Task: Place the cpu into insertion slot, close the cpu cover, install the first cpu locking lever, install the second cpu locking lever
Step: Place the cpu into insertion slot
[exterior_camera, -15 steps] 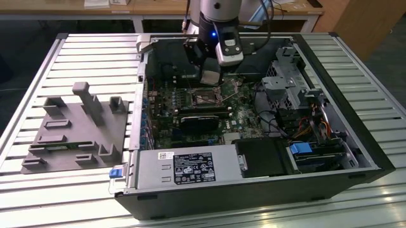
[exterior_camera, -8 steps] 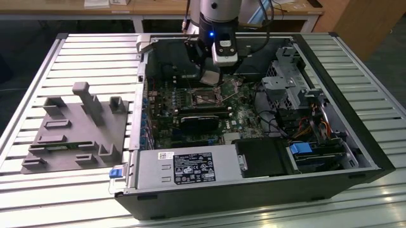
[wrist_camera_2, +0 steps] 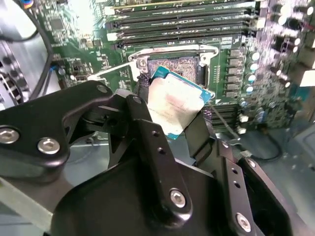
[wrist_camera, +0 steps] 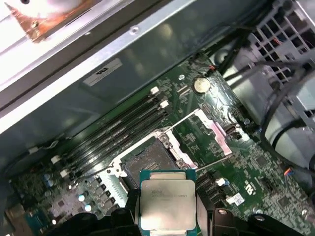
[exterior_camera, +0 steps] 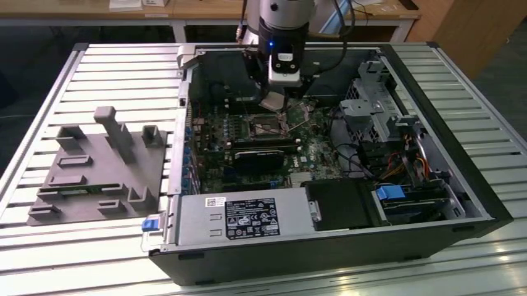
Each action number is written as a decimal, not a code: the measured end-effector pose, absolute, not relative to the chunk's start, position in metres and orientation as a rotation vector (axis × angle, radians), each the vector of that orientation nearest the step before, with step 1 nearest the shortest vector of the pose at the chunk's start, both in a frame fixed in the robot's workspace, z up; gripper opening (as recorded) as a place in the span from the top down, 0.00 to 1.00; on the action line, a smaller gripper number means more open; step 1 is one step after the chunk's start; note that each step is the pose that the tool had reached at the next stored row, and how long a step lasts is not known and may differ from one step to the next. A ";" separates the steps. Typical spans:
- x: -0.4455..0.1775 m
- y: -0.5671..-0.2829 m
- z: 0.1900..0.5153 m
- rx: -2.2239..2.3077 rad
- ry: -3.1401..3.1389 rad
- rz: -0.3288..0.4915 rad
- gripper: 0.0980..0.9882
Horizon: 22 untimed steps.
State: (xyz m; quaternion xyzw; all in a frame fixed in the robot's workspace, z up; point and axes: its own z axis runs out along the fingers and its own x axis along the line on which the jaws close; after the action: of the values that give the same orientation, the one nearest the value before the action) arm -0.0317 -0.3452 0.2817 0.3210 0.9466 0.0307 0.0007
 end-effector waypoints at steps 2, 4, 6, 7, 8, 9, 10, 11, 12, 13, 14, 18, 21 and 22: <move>-0.032 -0.345 0.281 1.061 2.953 0.096 0.51; -0.032 -0.345 0.281 1.115 2.932 0.096 0.51; -0.032 -0.345 0.281 1.167 2.910 0.096 0.51; -0.032 -0.345 0.281 1.193 2.899 0.096 0.51; -0.032 -0.345 0.281 1.219 2.888 0.096 0.51; -0.032 -0.345 0.281 1.245 2.876 0.096 0.51; -0.032 -0.345 0.280 1.270 2.864 0.095 0.51; -0.032 -0.345 0.280 1.298 2.851 0.095 0.51; -0.032 -0.345 0.280 1.323 2.839 0.095 0.51; -0.032 -0.345 0.280 1.348 2.826 0.095 0.51; -0.032 -0.345 0.280 1.374 2.814 0.095 0.51; -0.032 -0.345 0.279 1.474 2.760 0.094 0.51; -0.032 -0.345 0.279 1.547 2.718 0.094 0.51; -0.032 -0.345 0.279 1.573 2.702 0.094 0.51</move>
State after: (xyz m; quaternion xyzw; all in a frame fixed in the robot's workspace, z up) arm -0.0317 -0.3452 0.2787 0.5029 0.8638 0.0299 0.0068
